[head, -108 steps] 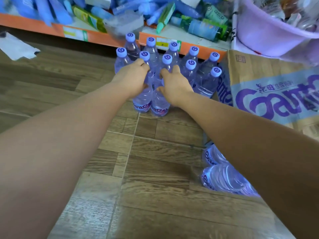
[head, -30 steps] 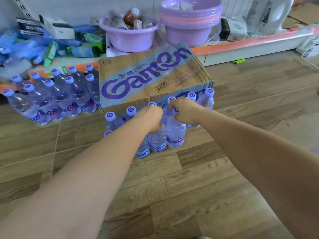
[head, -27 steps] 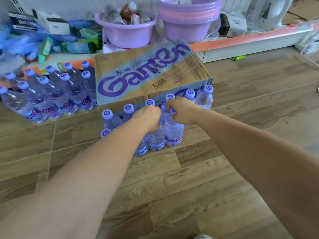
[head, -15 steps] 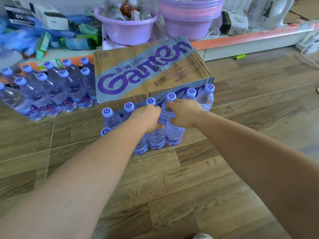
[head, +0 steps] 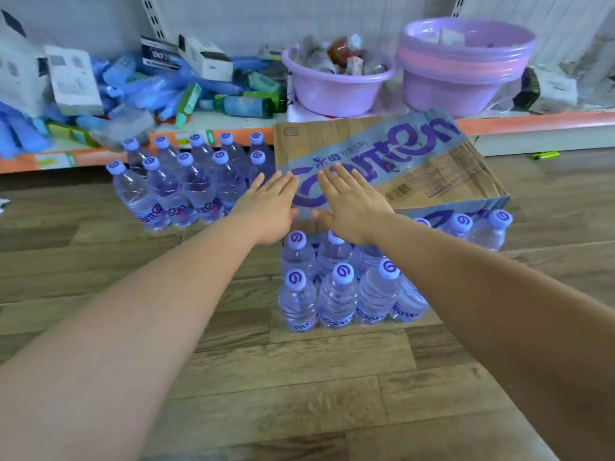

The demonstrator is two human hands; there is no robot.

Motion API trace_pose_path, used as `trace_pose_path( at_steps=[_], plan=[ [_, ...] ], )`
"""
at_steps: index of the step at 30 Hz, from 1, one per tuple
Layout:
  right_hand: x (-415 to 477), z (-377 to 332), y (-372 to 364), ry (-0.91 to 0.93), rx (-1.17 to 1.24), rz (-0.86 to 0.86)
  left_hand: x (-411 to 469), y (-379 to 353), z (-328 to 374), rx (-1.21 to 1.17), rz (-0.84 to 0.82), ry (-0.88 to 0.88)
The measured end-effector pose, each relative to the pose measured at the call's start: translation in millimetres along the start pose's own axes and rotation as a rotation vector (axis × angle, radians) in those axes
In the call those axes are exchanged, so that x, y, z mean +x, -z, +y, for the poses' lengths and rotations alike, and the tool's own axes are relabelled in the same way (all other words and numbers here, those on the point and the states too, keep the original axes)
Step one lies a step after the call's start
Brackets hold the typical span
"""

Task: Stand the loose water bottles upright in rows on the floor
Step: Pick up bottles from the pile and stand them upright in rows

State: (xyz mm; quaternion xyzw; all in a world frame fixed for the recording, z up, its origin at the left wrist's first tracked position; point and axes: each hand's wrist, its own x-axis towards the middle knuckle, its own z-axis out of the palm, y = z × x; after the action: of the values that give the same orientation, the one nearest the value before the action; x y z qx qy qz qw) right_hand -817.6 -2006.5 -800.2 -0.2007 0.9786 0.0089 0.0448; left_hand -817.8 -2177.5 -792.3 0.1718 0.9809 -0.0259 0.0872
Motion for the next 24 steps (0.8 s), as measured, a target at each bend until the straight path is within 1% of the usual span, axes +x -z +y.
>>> trace_pose_path(
  at_steps=[2,5,12,16,24],
  plan=[
    [20,-18,-5,0.0,0.039,-0.018,-4,-6,-28,-0.025,-0.036,0.058],
    [47,-41,-12,0.002,0.095,-0.029,-2,-17,-64,-0.052,-0.043,0.124],
    [119,-80,-28,-0.001,0.145,-0.048,27,-33,-131,-0.106,-0.025,0.19],
    [151,-84,-37,-0.016,0.128,-0.045,57,-42,-148,-0.129,-0.033,0.207],
    [197,-76,-42,-0.03,0.068,0.009,101,-53,-161,-0.134,0.024,0.176]
  ],
)
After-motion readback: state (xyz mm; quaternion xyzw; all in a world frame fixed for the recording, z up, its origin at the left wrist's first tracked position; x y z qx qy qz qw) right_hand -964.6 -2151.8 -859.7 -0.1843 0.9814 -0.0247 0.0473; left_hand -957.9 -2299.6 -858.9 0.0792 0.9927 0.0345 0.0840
